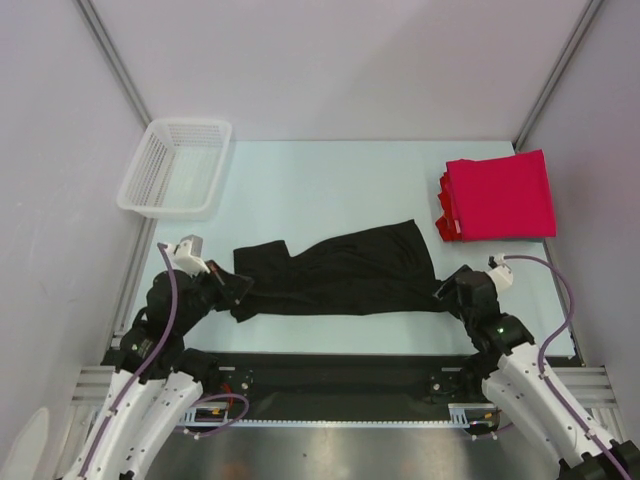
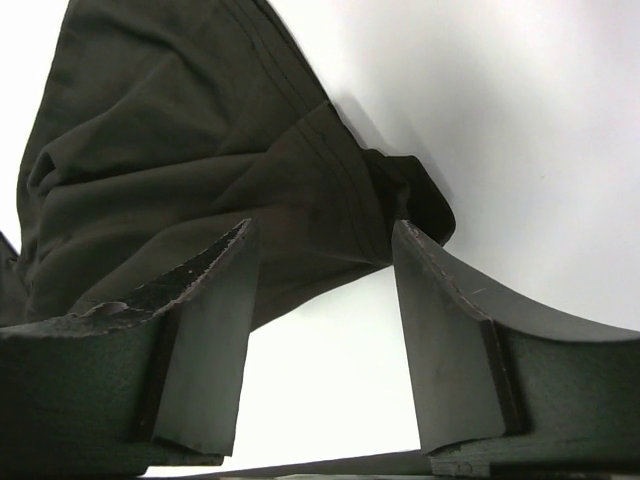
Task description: Fold and stack the t-shirts
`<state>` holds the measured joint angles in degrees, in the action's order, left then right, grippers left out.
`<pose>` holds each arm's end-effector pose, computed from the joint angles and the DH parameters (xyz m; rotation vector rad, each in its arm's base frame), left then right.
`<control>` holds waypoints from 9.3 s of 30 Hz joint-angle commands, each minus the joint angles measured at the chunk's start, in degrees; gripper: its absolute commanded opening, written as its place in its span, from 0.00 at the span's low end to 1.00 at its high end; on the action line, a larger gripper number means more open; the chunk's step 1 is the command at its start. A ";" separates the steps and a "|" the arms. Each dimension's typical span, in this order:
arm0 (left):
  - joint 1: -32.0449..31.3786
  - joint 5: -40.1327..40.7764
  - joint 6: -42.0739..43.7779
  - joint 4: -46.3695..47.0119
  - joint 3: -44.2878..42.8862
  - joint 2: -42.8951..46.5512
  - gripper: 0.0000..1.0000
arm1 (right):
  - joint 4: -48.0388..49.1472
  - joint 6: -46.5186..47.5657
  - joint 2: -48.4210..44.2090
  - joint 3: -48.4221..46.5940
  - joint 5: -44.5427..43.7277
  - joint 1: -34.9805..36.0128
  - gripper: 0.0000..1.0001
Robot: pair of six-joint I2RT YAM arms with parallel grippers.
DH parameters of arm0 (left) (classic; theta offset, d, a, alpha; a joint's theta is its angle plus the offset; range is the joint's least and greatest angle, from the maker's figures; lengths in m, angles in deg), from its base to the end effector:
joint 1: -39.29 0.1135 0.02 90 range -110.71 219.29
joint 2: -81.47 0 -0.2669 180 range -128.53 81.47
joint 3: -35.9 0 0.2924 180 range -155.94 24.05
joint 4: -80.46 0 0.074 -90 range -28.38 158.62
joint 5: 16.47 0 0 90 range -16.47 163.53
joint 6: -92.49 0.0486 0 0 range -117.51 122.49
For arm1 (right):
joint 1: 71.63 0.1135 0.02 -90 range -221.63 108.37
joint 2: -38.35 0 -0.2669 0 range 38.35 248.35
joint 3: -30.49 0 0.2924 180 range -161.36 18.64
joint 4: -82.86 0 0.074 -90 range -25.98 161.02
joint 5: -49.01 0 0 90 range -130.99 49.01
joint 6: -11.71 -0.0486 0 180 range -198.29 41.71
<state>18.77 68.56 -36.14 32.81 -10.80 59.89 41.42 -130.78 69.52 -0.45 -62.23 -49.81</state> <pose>0.1387 -0.0564 0.2889 -0.2628 2.0246 -0.7497 0.1673 0.0480 0.1712 0.7760 2.1155 0.2729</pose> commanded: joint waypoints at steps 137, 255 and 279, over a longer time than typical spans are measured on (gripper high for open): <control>4.87 -9.34 17.18 -9.98 -11.99 -9.27 0.00 | 1.03 24.89 80.21 -80.34 21.24 -11.37 0.59; 4.96 19.83 22.09 21.39 -66.44 -52.31 0.00 | 12.64 9.43 39.64 -64.20 35.43 -18.29 0.00; 4.08 13.94 22.57 42.40 -31.24 -35.85 0.00 | 31.08 5.55 48.28 -53.45 55.25 -27.54 0.00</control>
<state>23.28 84.27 -9.72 71.93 -53.26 15.41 66.92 -125.25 121.35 -60.58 -9.40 -77.68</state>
